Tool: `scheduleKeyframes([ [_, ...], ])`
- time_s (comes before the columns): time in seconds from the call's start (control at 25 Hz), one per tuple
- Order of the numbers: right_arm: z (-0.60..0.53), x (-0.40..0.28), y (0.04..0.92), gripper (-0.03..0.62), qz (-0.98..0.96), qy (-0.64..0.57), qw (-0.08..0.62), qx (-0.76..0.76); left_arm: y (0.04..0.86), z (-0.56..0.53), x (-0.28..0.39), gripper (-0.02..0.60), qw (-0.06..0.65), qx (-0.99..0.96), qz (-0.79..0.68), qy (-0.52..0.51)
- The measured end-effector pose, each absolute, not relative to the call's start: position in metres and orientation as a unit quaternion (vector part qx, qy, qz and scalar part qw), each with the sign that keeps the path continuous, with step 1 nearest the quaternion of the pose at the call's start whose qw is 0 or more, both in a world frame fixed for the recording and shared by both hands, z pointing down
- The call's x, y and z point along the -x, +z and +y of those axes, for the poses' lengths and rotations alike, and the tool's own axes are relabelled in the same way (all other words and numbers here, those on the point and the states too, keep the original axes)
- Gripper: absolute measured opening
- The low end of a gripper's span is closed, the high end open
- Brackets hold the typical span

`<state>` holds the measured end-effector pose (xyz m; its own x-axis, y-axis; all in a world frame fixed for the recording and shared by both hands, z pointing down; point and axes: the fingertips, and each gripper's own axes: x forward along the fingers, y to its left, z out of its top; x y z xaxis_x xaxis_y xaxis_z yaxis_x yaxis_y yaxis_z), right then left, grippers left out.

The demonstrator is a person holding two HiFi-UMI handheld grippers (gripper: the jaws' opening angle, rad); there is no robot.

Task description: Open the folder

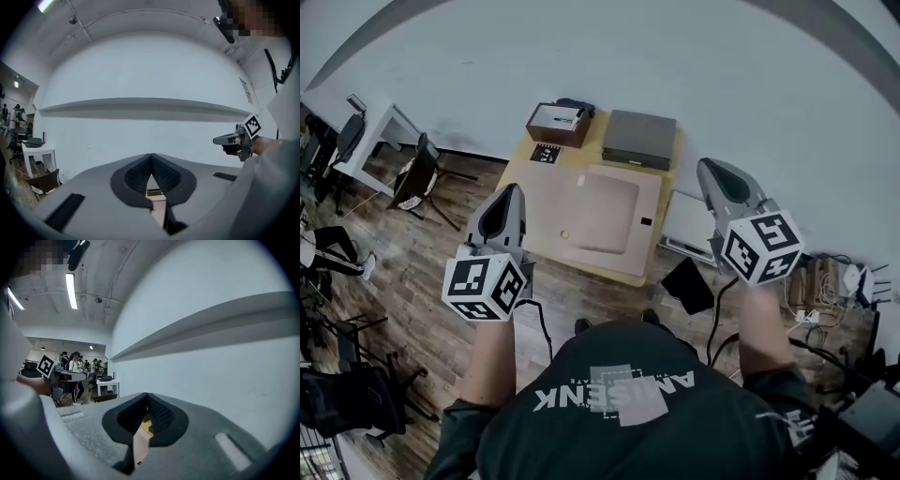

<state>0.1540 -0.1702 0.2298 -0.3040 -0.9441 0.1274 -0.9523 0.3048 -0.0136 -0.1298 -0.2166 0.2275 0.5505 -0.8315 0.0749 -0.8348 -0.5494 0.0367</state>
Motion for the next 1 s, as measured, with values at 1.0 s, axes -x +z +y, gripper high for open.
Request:
scheduleKeyframes([
  [1.0, -0.171, -0.152, 0.230, 0.006, -0.791, 0.031, 0.064, -0.608, 0.226, -0.219, 0.135, 0.000, 0.033, -0.872, -0.488, 0.011],
])
